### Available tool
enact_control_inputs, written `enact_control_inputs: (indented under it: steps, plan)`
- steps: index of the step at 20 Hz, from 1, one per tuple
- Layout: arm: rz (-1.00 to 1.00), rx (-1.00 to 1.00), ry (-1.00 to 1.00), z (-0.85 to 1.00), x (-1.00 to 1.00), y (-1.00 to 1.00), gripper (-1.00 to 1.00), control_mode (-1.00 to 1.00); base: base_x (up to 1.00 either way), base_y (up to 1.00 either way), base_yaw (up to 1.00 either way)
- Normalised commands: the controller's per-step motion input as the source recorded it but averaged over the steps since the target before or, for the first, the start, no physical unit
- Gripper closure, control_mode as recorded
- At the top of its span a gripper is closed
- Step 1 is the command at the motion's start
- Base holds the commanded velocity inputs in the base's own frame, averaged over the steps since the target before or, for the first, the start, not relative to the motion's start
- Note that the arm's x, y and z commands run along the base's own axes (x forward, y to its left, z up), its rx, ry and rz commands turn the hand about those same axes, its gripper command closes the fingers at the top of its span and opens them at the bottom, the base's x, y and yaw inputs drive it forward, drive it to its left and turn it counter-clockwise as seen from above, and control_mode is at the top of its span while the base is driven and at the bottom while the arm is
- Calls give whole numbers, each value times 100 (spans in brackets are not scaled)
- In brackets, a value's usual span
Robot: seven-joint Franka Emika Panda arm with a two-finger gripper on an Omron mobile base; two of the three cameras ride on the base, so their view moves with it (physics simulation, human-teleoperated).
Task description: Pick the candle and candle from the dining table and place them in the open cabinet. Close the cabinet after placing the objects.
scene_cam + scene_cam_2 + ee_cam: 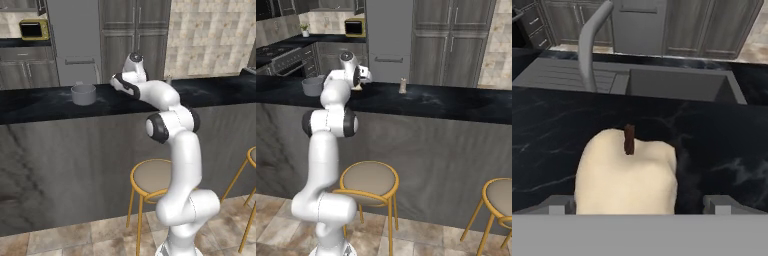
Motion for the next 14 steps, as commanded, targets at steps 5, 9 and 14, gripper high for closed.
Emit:
enact_control_inputs:
  steps: [5, 9, 14]
  plan:
    - [-1, 0, 7, -24, 20, 43, 100, -100, 0, 0, 0]
    - [0, 0, 10, -42, 27, 40, 100, -100, 0, 0, 0]
    - [0, 0, 1, -40, 5, 7, 100, -100, 0, 0, 0]
